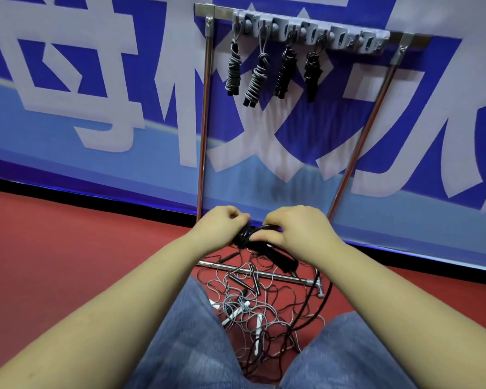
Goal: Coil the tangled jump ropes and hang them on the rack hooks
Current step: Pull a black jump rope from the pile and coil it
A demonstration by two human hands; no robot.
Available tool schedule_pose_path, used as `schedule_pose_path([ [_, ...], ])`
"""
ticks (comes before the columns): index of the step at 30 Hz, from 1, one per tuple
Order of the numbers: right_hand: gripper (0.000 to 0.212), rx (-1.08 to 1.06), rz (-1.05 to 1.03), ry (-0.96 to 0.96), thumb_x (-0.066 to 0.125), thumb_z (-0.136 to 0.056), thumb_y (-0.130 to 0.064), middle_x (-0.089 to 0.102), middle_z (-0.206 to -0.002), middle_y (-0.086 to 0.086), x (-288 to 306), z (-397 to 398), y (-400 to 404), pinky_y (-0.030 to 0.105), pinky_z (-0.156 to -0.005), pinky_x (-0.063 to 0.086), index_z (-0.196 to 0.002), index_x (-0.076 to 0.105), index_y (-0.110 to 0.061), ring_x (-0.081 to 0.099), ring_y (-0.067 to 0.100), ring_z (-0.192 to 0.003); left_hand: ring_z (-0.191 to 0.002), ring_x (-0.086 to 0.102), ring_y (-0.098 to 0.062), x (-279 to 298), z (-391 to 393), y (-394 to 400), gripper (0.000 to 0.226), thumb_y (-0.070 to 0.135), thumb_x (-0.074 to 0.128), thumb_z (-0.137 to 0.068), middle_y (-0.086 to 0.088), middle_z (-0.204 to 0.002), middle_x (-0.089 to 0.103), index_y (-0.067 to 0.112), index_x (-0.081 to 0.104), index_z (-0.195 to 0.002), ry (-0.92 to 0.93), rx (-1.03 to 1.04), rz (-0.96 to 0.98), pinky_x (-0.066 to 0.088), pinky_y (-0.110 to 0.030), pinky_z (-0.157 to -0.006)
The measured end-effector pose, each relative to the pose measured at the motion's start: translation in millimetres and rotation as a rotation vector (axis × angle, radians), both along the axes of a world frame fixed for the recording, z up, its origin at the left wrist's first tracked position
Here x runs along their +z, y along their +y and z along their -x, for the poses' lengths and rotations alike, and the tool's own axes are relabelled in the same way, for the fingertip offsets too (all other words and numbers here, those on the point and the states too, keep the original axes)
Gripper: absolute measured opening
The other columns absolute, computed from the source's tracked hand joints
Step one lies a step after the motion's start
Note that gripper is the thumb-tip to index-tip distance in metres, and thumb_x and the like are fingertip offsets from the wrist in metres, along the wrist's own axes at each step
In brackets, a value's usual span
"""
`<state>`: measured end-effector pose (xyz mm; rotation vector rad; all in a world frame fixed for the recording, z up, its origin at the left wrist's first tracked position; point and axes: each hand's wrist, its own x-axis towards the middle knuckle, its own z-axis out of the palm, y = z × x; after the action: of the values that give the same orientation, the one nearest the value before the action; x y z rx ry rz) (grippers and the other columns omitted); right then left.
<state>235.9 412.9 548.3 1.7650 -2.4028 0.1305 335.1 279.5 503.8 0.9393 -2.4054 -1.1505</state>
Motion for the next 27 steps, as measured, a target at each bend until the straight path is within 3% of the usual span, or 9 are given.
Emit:
schedule_pose_path([
  [4,0.053,0.02,-0.024,-0.494,0.058,-0.08,-0.06,0.042,-0.051,0.0,-6,10,-1,0.032,-0.054,0.028,-0.065,0.061,-0.01,0.035,0.014,-0.051,-0.041,0.033,-0.016,2,-9,4,0.027,0.035,0.053,-0.094,-0.014,-0.062,0.047,0.015,0.059,-0.077,0.054,-0.185,-0.307,0.021,-0.023,-0.042],
  [6,0.056,0.011,-0.024,-0.728,0.063,-0.08,-0.054,0.034,-0.05,0.004,-9,14,-2,0.029,-0.051,0.023,-0.061,0.056,-0.002,0.028,0.015,-0.047,-0.041,0.028,-0.015,1,-13,6,0.027,0.032,0.051,-0.095,-0.013,-0.059,0.043,0.016,0.056,-0.075,0.101,-0.221,-0.382,0.017,-0.021,-0.042],
  [9,0.047,-0.026,-0.038,-1.011,0.06,-0.085,-0.048,0.038,-0.046,0.002,-17,15,4,0.023,-0.044,0.023,-0.055,0.052,-0.014,0.028,0.012,-0.041,-0.039,0.025,-0.012,-2,-16,13,0.028,0.031,0.049,-0.097,-0.003,-0.048,0.035,0.017,0.053,-0.072,0.183,-0.261,-0.484,0.013,-0.021,-0.043],
  [12,0.047,-0.138,-0.021,-1.057,0.049,-0.089,-0.052,0.051,-0.047,-0.006,-21,8,7,0.02,-0.047,0.034,-0.065,0.059,-0.014,0.04,0.006,-0.039,-0.03,0.016,-0.008,-1,-17,22,0.032,0.029,0.042,-0.099,0.003,-0.036,0.027,0.014,0.05,-0.071,0.243,-0.266,-0.624,0.01,-0.014,-0.04],
  [16,0.053,-0.156,0.138,-1.881,0.04,-0.088,-0.051,0.04,-0.035,-0.004,-38,-10,7,0.015,-0.031,0.025,-0.054,0.054,-0.013,0.032,0.004,-0.026,-0.027,0.013,-0.007,-3,-15,32,0.04,0.034,0.039,-0.099,0.003,-0.033,0.022,0.014,0.045,-0.065,0.33,-0.198,-0.862,0.01,-0.011,-0.036],
  [17,0.055,-0.137,0.244,-1.966,0.037,-0.089,-0.051,0.034,-0.034,-0.005,-46,-15,4,0.014,-0.031,0.019,-0.052,0.049,-0.013,0.026,0.003,-0.026,-0.027,0.013,-0.007,-4,-14,34,0.04,0.035,0.04,-0.099,0.003,-0.033,0.021,0.014,0.044,-0.065,0.353,-0.151,-0.887,0.01,-0.011,-0.036],
  [20,0.048,-0.33,0.547,-1.969,0.03,-0.102,-0.035,0.027,-0.034,-0.004,-68,-29,-9,0.015,-0.03,0.016,-0.06,0.036,-0.013,0.018,0.004,-0.025,-0.027,0.013,-0.008,-10,-9,39,0.038,0.034,0.042,-0.099,0.003,-0.034,0.022,0.015,0.043,-0.066,0.384,-0.014,-0.863,0.01,-0.013,-0.037],
  [23,0.044,-0.456,0.467,-1.71,0.028,-0.101,-0.019,0.034,-0.036,-0.003,-79,-36,-13,0.017,-0.034,0.019,-0.061,0.043,-0.01,0.023,0.008,-0.027,-0.027,0.016,-0.008,-13,-5,39,0.035,0.033,0.043,-0.099,0.003,-0.035,0.025,0.015,0.042,-0.069,0.409,0.122,-0.787,0.012,-0.012,-0.037],
  [27,0.047,-0.416,0.388,-1.587,0.027,-0.1,-0.017,0.043,-0.039,0.0,-78,-40,-7,0.016,-0.036,0.025,-0.066,0.057,-0.004,0.032,0.01,-0.029,-0.041,0.036,-0.014,-20,3,34,0.037,0.029,0.048,-0.097,-0.001,-0.049,0.039,0.013,0.046,-0.064,0.398,0.249,-0.427,0.027,-0.023,-0.043],
])
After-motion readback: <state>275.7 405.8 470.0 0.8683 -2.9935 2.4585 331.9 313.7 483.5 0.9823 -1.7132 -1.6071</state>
